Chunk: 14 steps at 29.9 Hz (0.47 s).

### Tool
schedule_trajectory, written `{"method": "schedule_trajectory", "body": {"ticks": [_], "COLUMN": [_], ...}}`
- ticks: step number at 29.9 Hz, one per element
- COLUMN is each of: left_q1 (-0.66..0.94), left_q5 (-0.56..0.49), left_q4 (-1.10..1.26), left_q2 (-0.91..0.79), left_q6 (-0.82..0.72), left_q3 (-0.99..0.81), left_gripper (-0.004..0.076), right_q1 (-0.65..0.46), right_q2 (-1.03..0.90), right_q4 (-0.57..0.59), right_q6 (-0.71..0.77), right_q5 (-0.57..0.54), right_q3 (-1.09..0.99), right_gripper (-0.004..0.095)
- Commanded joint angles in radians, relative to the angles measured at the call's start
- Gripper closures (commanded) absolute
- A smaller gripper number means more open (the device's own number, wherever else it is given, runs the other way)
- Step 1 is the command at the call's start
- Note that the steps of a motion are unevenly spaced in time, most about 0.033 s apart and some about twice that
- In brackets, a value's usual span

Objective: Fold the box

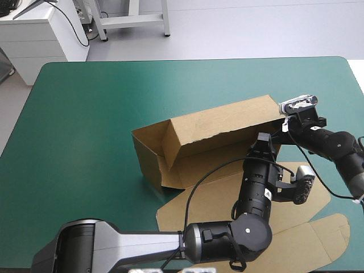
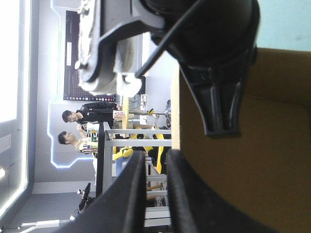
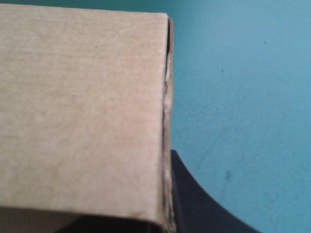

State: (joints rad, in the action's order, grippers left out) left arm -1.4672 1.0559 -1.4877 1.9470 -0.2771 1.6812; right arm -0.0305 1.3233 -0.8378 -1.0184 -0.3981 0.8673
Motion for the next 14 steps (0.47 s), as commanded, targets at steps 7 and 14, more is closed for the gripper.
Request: {"method": "schedule_trajectory", "body": {"ticks": [7, 14], "left_q1": [0.028, 0.266], "left_q5": [0.031, -0.051], "left_q4": [-0.042, 0.301], "left_q2": [-0.256, -0.425], "left_q6": [-0.02, -0.047], "left_q3": [0.03, 0.03], "left_gripper": [0.0728, 0.0728], "right_q1": [0.0, 0.0], "right_q2": [0.003, -0.012], "right_q4": [0.037, 0.104], "right_q6": [0.044, 0.164], "right_q5": [-0.015, -0.034], "right_q3": [0.005, 0.005], "right_gripper": [0.0901, 0.0901]}}
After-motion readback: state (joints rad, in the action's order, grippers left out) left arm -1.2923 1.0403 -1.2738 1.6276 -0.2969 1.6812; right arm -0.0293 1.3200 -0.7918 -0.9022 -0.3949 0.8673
